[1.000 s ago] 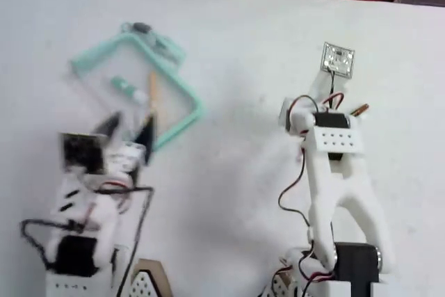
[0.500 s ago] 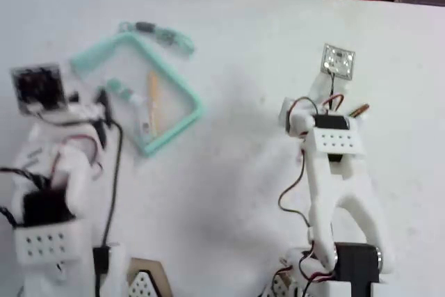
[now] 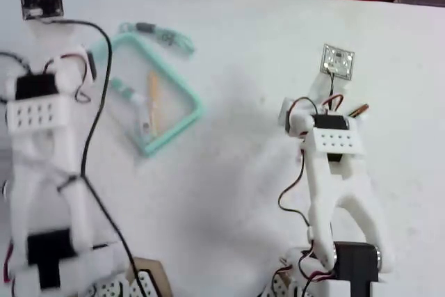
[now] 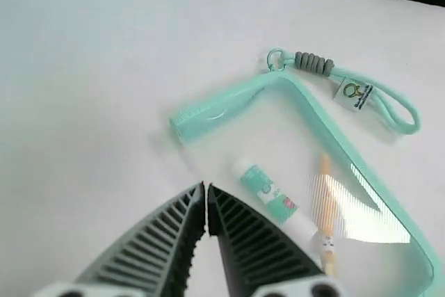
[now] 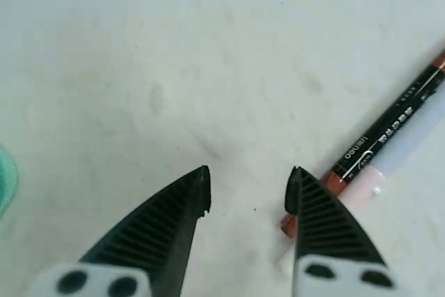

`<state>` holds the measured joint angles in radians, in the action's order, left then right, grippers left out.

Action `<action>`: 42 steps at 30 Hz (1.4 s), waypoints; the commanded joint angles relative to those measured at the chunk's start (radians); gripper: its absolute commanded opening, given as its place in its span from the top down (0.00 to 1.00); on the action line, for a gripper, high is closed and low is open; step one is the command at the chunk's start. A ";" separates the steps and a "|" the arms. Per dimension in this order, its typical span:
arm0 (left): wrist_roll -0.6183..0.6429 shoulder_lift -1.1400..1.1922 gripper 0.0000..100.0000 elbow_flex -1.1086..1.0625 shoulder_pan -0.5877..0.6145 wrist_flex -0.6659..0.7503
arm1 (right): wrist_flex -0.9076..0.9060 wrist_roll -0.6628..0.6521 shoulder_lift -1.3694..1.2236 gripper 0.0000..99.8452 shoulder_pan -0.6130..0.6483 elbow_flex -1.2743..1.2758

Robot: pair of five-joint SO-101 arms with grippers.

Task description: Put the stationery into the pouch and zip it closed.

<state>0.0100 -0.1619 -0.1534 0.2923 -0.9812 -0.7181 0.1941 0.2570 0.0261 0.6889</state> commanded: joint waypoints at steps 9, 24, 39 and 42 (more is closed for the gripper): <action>0.031 0.483 0.98 0.218 0.110 0.559 | 0.015 -0.003 0.007 0.83 0.012 -0.005; 0.282 1.124 0.98 0.882 0.185 0.298 | 0.016 -0.003 0.008 0.83 0.087 0.020; 0.281 1.655 0.88 1.817 0.071 -0.057 | 0.016 -0.003 0.007 0.83 0.088 0.021; 0.308 1.643 0.91 1.811 0.114 0.021 | 0.016 -0.003 0.007 0.83 0.088 0.021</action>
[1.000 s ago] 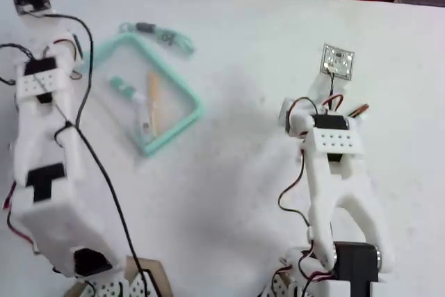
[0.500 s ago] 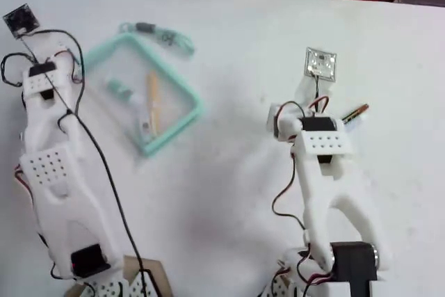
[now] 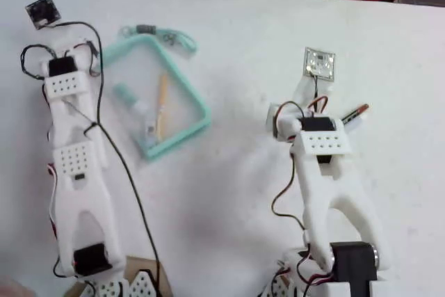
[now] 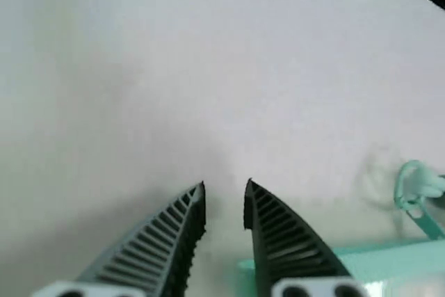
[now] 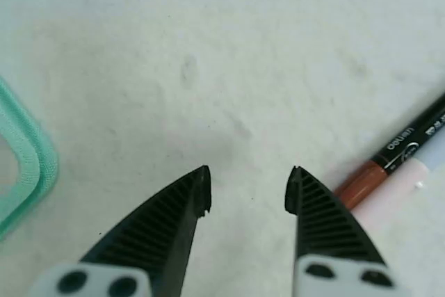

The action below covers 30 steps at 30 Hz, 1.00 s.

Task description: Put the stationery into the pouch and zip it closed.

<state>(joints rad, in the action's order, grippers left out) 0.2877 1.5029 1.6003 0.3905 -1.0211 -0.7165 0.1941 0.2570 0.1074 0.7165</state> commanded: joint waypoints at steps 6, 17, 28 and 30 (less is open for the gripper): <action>-0.012 -0.015 0.88 0.054 -0.045 0.078 | 0.015 -0.003 0.007 0.83 0.021 -0.006; -0.494 -0.024 0.89 0.008 -0.248 -0.097 | 0.015 -0.086 0.007 0.83 0.031 -0.006; -0.904 -0.133 0.89 0.069 -0.409 -0.746 | 0.015 -0.087 0.007 0.83 0.031 -0.006; -0.908 -0.177 0.89 0.051 -0.424 -0.772 | 0.015 -0.089 0.007 0.83 0.031 -0.006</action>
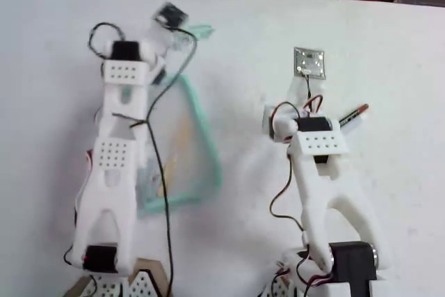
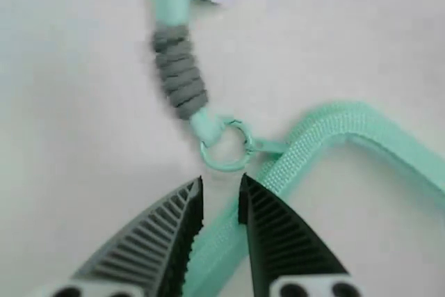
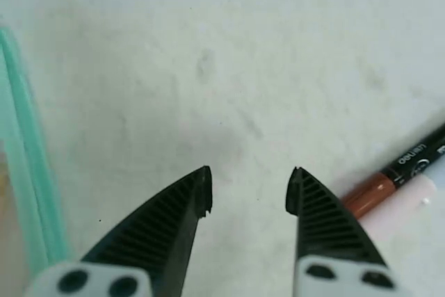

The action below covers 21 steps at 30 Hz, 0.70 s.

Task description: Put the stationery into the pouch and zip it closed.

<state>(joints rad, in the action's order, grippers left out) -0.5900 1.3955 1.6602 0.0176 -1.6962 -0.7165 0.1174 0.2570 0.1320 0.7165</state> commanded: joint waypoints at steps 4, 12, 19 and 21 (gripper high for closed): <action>-0.095 -0.205 0.92 -0.097 -0.027 -0.097 | 0.013 -0.015 0.007 0.83 0.007 -0.006; -0.192 -0.424 0.87 -0.198 0.085 0.048 | 0.015 -0.015 0.007 0.83 0.007 -0.006; -0.052 -0.320 0.90 -0.377 0.208 0.500 | 0.015 -0.015 0.007 0.83 0.007 -0.006; -0.152 -0.263 0.89 -0.427 0.211 0.511 | 0.015 -0.015 0.007 0.83 0.007 -0.006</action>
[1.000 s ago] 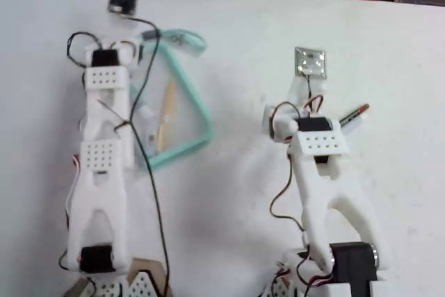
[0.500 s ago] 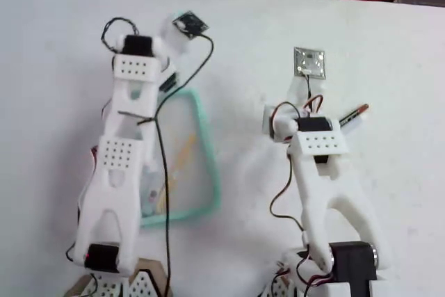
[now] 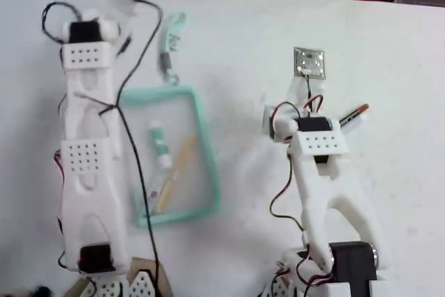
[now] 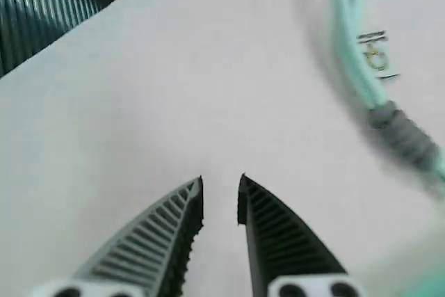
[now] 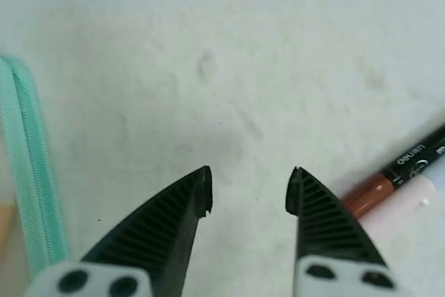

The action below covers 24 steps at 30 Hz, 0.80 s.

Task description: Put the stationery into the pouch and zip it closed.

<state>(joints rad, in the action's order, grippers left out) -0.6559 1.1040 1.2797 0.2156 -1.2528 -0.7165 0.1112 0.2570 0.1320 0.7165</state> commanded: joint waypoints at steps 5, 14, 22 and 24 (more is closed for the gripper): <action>-0.193 0.107 0.90 -0.025 -0.013 -0.046 | 0.015 -0.009 0.007 0.83 0.007 -0.006; -0.476 0.110 0.89 0.126 -0.105 -0.526 | 0.030 -0.009 0.007 0.83 0.007 -0.006; -0.623 0.053 0.89 0.005 -0.096 -0.542 | 0.035 -0.009 0.005 0.83 0.007 -0.005; -0.667 -0.041 0.89 -0.147 -0.099 -0.542 | 0.035 -0.011 0.005 0.83 0.007 -0.005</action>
<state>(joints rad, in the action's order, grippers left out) -1.2620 1.1976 1.2797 0.1312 -1.7760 -0.6966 0.1112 0.2570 0.1304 0.7165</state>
